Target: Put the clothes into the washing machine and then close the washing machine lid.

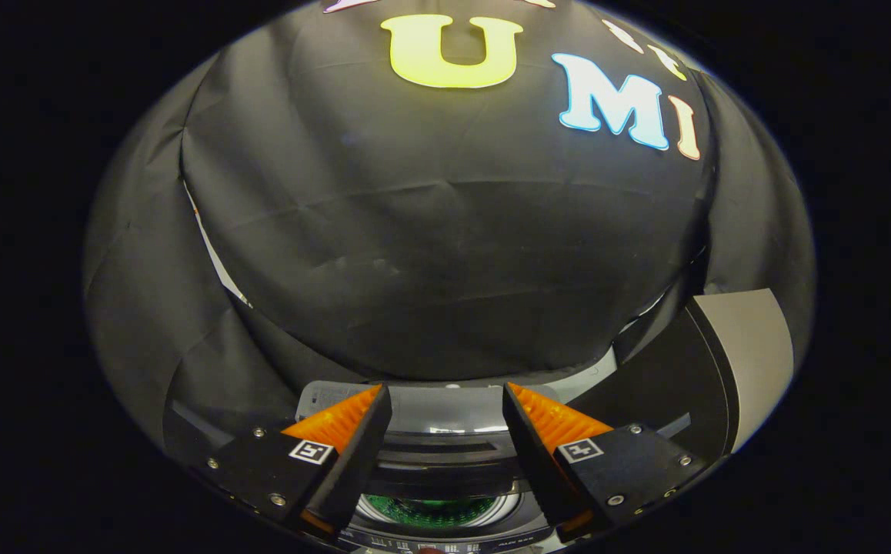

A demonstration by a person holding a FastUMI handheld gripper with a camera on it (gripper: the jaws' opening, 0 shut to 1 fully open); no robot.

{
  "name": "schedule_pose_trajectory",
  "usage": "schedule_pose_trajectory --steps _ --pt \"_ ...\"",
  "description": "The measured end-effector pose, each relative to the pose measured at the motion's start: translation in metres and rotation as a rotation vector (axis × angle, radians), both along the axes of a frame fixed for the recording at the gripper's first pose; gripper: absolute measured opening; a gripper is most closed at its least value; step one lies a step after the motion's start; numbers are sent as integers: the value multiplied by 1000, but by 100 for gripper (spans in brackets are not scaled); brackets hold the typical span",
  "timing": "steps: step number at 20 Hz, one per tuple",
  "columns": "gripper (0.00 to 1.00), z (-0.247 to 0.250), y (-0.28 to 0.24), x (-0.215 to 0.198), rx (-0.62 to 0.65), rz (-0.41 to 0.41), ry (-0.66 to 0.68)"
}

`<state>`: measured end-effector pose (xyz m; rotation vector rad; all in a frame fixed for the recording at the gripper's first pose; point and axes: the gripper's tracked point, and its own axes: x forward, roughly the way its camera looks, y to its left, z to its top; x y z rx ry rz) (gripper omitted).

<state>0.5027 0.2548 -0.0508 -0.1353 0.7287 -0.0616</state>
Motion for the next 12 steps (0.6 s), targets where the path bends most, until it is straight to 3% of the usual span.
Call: schedule_pose_trajectory --steps 12 --pt "91 -33 -1 -66 -9 7 30"
